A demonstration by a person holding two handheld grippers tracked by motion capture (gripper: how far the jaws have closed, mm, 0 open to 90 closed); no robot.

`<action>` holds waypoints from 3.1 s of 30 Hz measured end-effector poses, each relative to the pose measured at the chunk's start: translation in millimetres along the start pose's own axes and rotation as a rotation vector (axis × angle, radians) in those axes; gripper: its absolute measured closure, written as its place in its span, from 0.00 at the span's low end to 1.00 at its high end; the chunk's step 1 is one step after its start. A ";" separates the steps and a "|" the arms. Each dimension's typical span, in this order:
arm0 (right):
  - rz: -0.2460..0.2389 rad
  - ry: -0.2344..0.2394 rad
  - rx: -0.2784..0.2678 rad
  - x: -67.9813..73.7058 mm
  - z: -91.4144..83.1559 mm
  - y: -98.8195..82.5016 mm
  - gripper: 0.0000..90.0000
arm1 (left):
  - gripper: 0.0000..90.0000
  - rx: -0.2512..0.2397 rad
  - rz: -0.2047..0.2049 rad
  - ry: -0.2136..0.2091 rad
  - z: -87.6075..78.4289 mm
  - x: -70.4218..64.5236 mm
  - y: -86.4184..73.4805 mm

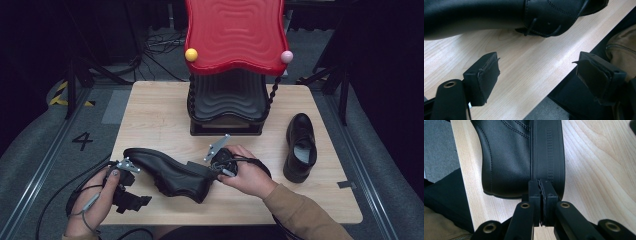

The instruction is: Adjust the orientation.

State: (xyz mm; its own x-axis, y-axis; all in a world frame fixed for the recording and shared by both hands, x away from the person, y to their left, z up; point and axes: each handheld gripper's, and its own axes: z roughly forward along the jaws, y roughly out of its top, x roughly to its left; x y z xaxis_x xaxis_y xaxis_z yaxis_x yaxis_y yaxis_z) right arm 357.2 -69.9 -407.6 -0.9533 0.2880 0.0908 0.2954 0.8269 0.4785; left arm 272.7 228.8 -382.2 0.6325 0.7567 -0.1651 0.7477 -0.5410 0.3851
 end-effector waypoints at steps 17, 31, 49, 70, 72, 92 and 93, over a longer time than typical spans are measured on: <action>-0.026 -0.031 0.018 -4.4 -1.9 3.7 0.99 | 0.21 0.000 0.008 -0.003 -0.7 -1.1 0.4; 0.035 -0.148 -0.034 -29.7 -2.2 1.1 0.99 | 0.21 -0.005 0.000 -0.006 0.0 2.3 -1.2; 0.185 -0.154 -0.067 -84.8 16.9 -27.6 0.84 | 0.21 -0.012 -0.017 -0.007 -0.7 6.4 -4.1; 0.008 -0.039 -0.071 -30.0 -35.9 22.9 0.69 | 0.21 -0.015 -0.008 -0.007 -2.9 3.6 -3.4; -0.019 -0.032 -0.050 -23.7 -32.3 27.4 0.69 | 0.21 -0.014 -0.009 -0.008 -3.0 3.5 -3.4; -0.085 0.025 0.120 -31.5 22.0 49.1 0.66 | 0.21 -0.021 -0.005 -0.009 -4.2 4.0 -4.3; -0.085 0.025 0.120 -31.5 22.0 49.1 0.66 | 0.21 -0.021 -0.005 -0.009 -4.2 4.1 -4.3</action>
State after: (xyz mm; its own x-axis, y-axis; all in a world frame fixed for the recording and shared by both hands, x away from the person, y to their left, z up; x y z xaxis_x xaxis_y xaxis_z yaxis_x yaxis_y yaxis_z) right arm 403.1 -27.8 -406.2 -0.9761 0.2033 0.0765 0.2171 0.9002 0.3775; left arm 271.2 235.7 -380.7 0.6306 0.7561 -0.1752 0.7466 -0.5292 0.4031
